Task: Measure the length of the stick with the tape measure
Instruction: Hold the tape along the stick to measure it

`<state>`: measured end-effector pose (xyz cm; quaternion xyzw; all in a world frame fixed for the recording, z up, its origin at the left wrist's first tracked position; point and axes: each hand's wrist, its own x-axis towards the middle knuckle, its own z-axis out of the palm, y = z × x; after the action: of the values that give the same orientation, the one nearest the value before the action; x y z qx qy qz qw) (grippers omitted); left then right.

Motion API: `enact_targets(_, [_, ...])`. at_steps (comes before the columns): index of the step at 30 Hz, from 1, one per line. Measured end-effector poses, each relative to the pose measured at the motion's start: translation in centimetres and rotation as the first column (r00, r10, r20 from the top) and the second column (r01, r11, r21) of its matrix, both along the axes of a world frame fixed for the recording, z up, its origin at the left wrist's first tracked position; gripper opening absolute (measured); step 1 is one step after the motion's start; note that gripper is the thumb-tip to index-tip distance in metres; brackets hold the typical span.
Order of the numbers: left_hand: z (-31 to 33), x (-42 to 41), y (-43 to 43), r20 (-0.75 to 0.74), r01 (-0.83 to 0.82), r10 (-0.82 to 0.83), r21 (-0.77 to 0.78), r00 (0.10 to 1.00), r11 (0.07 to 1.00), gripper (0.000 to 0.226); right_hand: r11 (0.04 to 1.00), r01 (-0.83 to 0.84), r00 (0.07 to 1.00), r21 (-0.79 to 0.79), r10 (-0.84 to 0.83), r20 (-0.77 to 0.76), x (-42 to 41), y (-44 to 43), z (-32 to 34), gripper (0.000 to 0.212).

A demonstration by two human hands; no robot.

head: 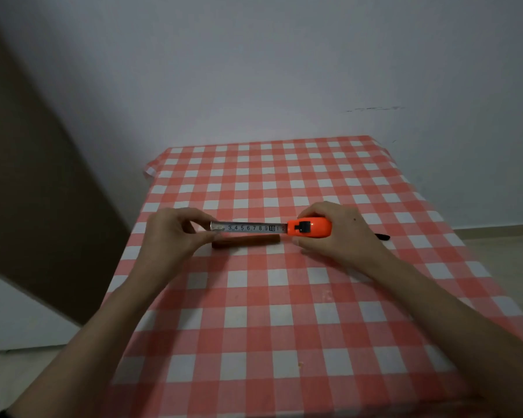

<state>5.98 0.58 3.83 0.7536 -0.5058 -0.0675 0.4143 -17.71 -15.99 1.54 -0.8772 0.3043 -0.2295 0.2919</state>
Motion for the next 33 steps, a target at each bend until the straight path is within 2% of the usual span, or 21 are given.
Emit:
enact_targets(3, [-1.2, 0.7, -0.3, 0.063, -0.050, 0.047, 0.044, 0.997, 0.998, 0.024, 0.999, 0.031, 1.000, 0.036, -0.031, 0.002, 0.6, 0.5, -0.4, 0.042])
enact_targets(10, [-2.6, 0.9, -0.6, 0.009, -0.059, 0.058, 0.146, 0.998, 0.987, 0.029, 0.995, 0.083, 0.997, 0.052, -0.083, 0.002, 1.1, 0.4, -0.5, 0.045])
enact_targets(18, [-2.8, 0.8, -1.2, 0.034, -0.050, 0.044, 0.205, 0.998, 0.977, 0.025, 0.994, 0.092, 0.996, 0.058, -0.092, -0.007, 1.2, 0.4, -0.7, 0.049])
enact_targets(21, [-2.6, 0.7, -1.1, 0.045, -0.039, 0.031, 0.191, 0.999, 0.981, 0.028, 0.995, 0.093, 0.996, 0.049, -0.092, -0.015, 1.2, 0.5, -0.5, 0.048])
enact_targets(27, [-1.6, 0.6, -0.9, -0.179, -0.022, 0.036, 0.078, 0.983, 0.997, 0.028, 0.995, 0.093, 0.992, -0.019, -0.091, 0.084, 0.9, 0.5, 0.3, 0.047])
enact_targets(33, [0.3, 1.2, -0.4, -0.231, 0.018, -0.021, -0.015, 0.973, 1.000, 0.031, 0.991, 0.129, 0.976, -0.034, -0.121, 0.179, -0.1, -0.5, 1.4, 0.056])
